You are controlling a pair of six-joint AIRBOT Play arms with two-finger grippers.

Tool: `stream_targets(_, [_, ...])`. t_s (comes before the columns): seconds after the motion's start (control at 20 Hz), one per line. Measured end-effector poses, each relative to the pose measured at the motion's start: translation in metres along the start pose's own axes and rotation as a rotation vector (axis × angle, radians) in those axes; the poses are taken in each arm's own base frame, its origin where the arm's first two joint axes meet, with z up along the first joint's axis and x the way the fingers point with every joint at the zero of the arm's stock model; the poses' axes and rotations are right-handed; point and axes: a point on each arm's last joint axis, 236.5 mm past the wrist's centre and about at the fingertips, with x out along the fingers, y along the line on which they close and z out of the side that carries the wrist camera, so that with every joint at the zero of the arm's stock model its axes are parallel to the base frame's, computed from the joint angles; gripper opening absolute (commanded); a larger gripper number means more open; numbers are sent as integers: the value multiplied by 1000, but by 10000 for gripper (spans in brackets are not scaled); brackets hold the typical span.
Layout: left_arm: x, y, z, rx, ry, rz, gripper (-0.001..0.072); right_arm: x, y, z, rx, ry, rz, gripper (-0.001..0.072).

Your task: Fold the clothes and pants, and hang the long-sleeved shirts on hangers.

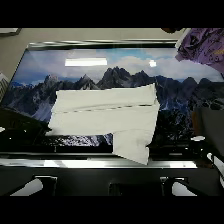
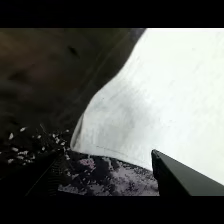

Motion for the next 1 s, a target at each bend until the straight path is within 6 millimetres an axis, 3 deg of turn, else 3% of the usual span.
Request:
stream_targets(0.1, [1, 0, 4, -3, -15, 0, 603, 0, 0, 0, 0, 0, 0, 42])
stream_targets(0.15, [1, 0, 7, -4, -29, 2, 558, 0, 0, 0, 0, 0, 0, 42])
stream_targets(0.2, [1, 2, 10, -4, -40, 8, 415, 0, 0, 0, 0, 0, 0, 42])
stream_targets(0.3, [4, 6, 11, -2, -41, 19, 370, 0, 0, 0, 0, 0, 0, 42])
stream_targets(0.35, [6, 6, 11, -9, -38, 16, 314, 0, 0, 0, 1, 0, 0, 42])
stream_targets(0.45, [11, 7, 9, -11, -21, 20, 52, 0, 0, 0, 1, 0, 0, 41])
stream_targets(0.5, [14, 7, 7, -6, -10, 24, 22, 0, 0, 0, 1, 0, 0, 41])
stream_targets(0.75, [13, -1, 2, 30, 15, 29, 20, -4, 3, -1, -20, -13, -6, 38])
stream_targets(0.85, [1, -14, 2, 24, 6, 9, 20, -13, 7, -1, -48, -46, -28, 38])
stream_targets(1.0, [-25, -25, -1, 4, -35, 21, 20, -35, 34, -7, -84, -124, -5, 38])
